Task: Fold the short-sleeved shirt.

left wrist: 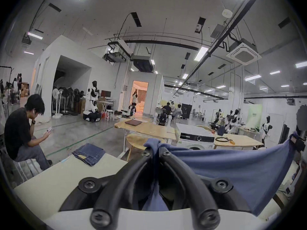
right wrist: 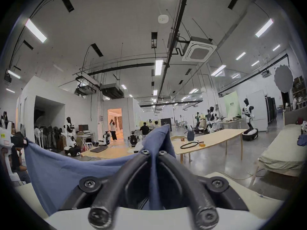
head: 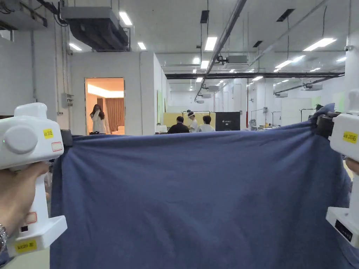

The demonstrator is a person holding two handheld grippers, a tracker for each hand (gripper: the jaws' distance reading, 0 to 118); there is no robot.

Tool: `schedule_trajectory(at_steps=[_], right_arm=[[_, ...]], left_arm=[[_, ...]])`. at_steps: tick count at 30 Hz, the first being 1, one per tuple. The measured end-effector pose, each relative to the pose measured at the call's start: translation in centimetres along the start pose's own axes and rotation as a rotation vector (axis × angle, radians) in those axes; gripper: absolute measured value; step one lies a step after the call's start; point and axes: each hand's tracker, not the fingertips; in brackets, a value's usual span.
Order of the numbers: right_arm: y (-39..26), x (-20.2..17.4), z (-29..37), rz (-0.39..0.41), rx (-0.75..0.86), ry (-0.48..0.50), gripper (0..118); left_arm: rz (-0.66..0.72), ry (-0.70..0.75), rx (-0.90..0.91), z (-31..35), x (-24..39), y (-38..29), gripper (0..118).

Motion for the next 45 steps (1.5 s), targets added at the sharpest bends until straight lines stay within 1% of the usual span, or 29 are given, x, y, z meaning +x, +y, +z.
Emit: schedule_trajectory(at_steps=[2, 4, 8, 10, 12, 15, 17, 20, 23, 25, 27, 28, 30, 33, 34, 35, 36, 37, 39, 42, 43, 45], right_arm=[[-0.7, -0.4, -2.2, 0.008, 0.012, 0.003, 0], [-1.2, -0.4, -4.0, 0.007, 0.021, 0.007, 0], [-1.5, -0.5, -5.6, -0.01, 0.047, 0.01, 0], [-1.7, -0.7, -5.9, 0.012, 0.06, 0.008, 0], [-1.8, -0.8, -5.8, 0.039, 0.07, 0.0, 0], [-1.9, -0.7, -5.2, 0.051, 0.067, 0.005, 0], [-2.2, -0.4, -4.0, 0.069, 0.059, 0.009, 0], [-3.0, 0.0, -1.5, 0.07, 0.036, 0.022, 0], [-4.4, 0.5, 1.6, 0.079, -0.022, 0.036, 0], [-5.6, 0.8, 4.4, 0.111, -0.056, 0.035, 0], [-6.9, 1.2, 7.5, 0.098, -0.102, 0.046, 0], [-7.6, 1.5, 9.1, 0.09, -0.134, 0.063, 0], [-9.0, 2.0, 12.5, 0.086, -0.179, 0.061, 0], [-11.6, 3.1, 18.4, 0.037, -0.272, 0.068, 0], [-12.5, 3.5, 20.4, 0.042, -0.309, 0.067, 0], [-13.2, 3.8, 22.2, 0.057, -0.329, 0.072, 0], [-14.2, 4.1, 24.3, 0.071, -0.355, 0.072, 0], [-15.2, 4.4, 26.2, 0.077, -0.392, 0.068, 0], [-17.1, 5.0, 29.8, 0.065, -0.441, 0.075, 0], [-19.9, 5.5, 35.1, 0.078, -0.539, 0.098, 0], [-20.9, 5.6, 37.0, 0.088, -0.56, 0.098, 0], [-22.7, 5.8, 40.2, 0.111, -0.613, 0.117, 0]], left_arm=[[-0.003, 0.005, 0.011, -2.2, 0.0, -0.3, 0], [0.032, -0.009, 0.023, -3.8, -0.5, -0.4, 0], [0.032, -0.017, 0.076, -5.3, -0.8, -1.0, 0], [0.032, -0.01, 0.103, -5.7, -0.6, -1.4, 0], [0.044, -0.015, 0.119, -5.7, -0.6, -1.8, 0], [0.058, -0.013, 0.128, -5.4, -0.5, -2.6, 0], [0.067, -0.017, 0.119, -4.8, -0.8, -3.1, 0], [0.061, -0.015, 0.095, -3.0, -1.3, -4.3, 0], [0.055, -0.024, 0.054, -0.2, -1.7, -5.7, 0], [0.012, -0.023, 0.021, 2.2, -2.0, -7.1, 0], [-0.041, -0.008, -0.017, 4.7, -2.3, -8.7, 0], [-0.038, -0.007, -0.034, 6.1, -2.6, -9.5, 0], [-0.042, -0.015, -0.091, 9.0, -3.4, -11.4, 0], [-0.065, -0.01, -0.176, 14.1, -4.8, -15.0, 0], [-0.084, 0.002, -0.228, 16.0, -5.3, -16.4, 0], [-0.094, -0.009, -0.197, 17.5, -5.7, -17.3, 0], [-0.112, -0.003, -0.253, 19.5, -6.2, -18.7, 0], [-0.106, -0.005, -0.248, 21.4, -6.7, -19.9, 0], [-0.11, -0.007, -0.314, 24.8, -7.7, -22.4, 0], [-0.1, -0.014, -0.385, 29.5, -8.8, -25.7, 0], [-0.125, -0.026, -0.429, 30.6, -9.4, -26.9, 0], [-0.163, -0.022, -0.453, 32.8, -10.4, -29.4, 0]])
